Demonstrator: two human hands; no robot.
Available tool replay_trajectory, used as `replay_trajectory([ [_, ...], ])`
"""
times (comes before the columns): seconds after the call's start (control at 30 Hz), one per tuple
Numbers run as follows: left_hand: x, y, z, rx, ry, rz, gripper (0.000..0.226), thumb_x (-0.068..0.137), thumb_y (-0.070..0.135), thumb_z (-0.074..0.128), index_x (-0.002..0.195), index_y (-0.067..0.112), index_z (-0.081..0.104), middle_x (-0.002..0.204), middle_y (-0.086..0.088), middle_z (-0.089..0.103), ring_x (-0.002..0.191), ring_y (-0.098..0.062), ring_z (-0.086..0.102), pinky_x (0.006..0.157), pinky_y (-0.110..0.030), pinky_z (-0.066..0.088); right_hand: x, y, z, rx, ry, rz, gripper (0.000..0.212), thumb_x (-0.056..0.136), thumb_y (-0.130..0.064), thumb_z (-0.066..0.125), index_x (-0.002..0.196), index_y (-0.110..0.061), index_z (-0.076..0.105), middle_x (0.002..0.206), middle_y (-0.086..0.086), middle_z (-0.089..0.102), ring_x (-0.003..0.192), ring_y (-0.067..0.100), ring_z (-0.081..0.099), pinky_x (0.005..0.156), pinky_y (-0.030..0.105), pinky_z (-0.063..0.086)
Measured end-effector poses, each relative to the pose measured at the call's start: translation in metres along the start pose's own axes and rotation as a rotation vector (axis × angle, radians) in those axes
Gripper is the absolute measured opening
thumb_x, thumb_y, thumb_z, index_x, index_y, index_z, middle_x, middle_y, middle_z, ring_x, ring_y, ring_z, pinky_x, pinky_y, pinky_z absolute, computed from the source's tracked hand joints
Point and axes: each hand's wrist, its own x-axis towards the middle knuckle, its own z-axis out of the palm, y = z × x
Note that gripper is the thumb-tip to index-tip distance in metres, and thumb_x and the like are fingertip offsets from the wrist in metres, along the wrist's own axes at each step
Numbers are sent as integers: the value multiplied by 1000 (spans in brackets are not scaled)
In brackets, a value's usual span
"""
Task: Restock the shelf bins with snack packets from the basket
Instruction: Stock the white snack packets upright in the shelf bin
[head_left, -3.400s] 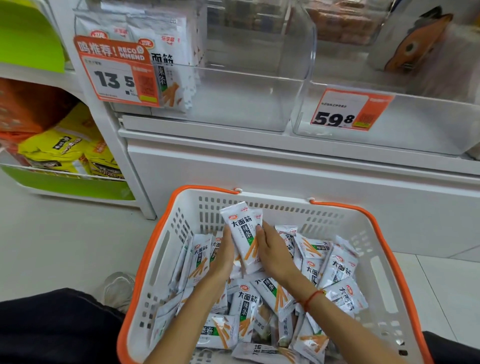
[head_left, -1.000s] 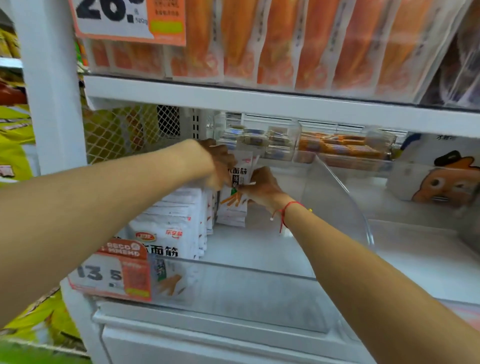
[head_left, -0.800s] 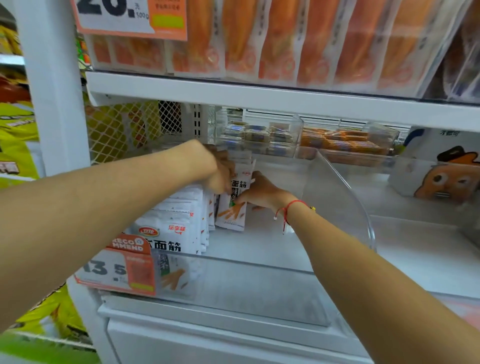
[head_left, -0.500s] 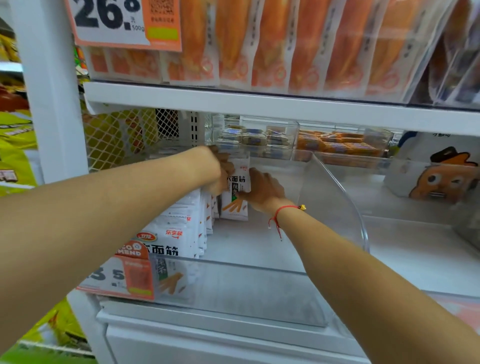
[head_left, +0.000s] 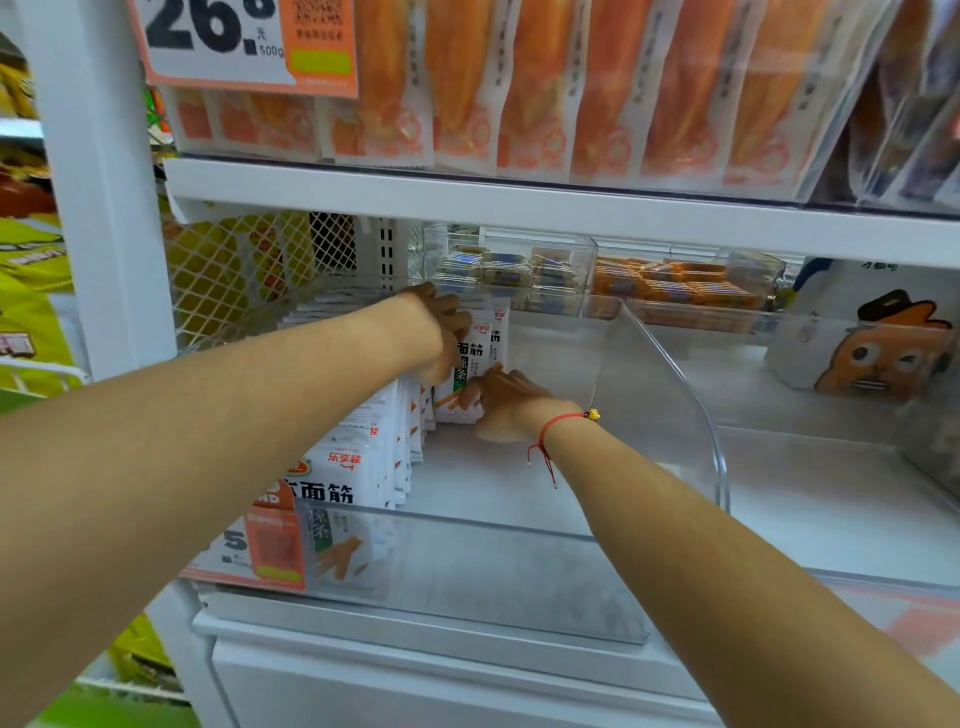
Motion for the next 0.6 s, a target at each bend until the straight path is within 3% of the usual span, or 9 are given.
replay_trajectory([
  [0.1,-2,2,0,18,32,13,49,98,35,38,146,27,31,150,0,23,138,-21,19,110,-34,22,2,-5,-3,133,63,96,38,88,-13,54,126,-19,55,138,10,30,131,35,33,107,45,36],
  [0.17,-2,3,0,13,32,10,51,97,33,41,146,26,29,151,-1,23,139,-21,19,111,-35,21,3,-7,-8,375,233,237,32,89,-14,56,120,-8,57,134,14,34,120,38,46,100,40,41],
  [0.23,-3,3,1,4,18,5,53,98,34,39,148,27,26,153,-1,21,140,-21,16,112,-34,19,7,-3,-11,510,293,300,33,90,-12,53,121,-2,55,131,16,43,115,36,52,93,35,43],
  [0.3,-2,3,2,2,3,1,53,99,36,38,149,27,24,154,0,19,142,-22,13,113,-35,16,8,-2,-13,594,216,204,32,92,-9,48,122,2,57,105,11,59,99,30,57,78,27,47],
  [0.33,0,2,4,-8,11,4,52,99,38,37,148,26,25,154,0,19,142,-22,13,114,-35,15,7,-3,-13,628,177,147,29,94,-6,45,117,3,59,86,5,56,82,23,55,67,21,44],
  [0.4,1,1,7,-23,24,10,52,99,39,36,148,25,27,154,-1,19,143,-23,13,114,-35,15,6,-4,-13,627,130,102,19,95,-2,41,91,-8,58,71,-2,42,62,10,41,56,15,34],
  [0.47,3,1,9,-16,39,14,51,99,39,36,148,26,28,154,0,20,143,-23,13,114,-36,15,4,-4,-12,582,110,100,27,96,-1,38,75,-13,49,73,-1,42,61,8,40,58,17,36],
  [0.53,2,2,8,1,45,7,50,99,38,36,148,27,28,154,0,20,142,-23,15,114,-36,16,3,-2,-10,413,244,106,16,94,-5,45,87,-5,59,88,3,50,76,16,49,71,25,46],
  [0.6,1,1,5,4,49,10,50,98,33,38,147,28,30,152,-1,21,140,-23,17,112,-37,20,0,-4,-9,252,463,102,17,88,-12,53,95,-9,68,100,2,56,86,21,53,76,32,49],
])
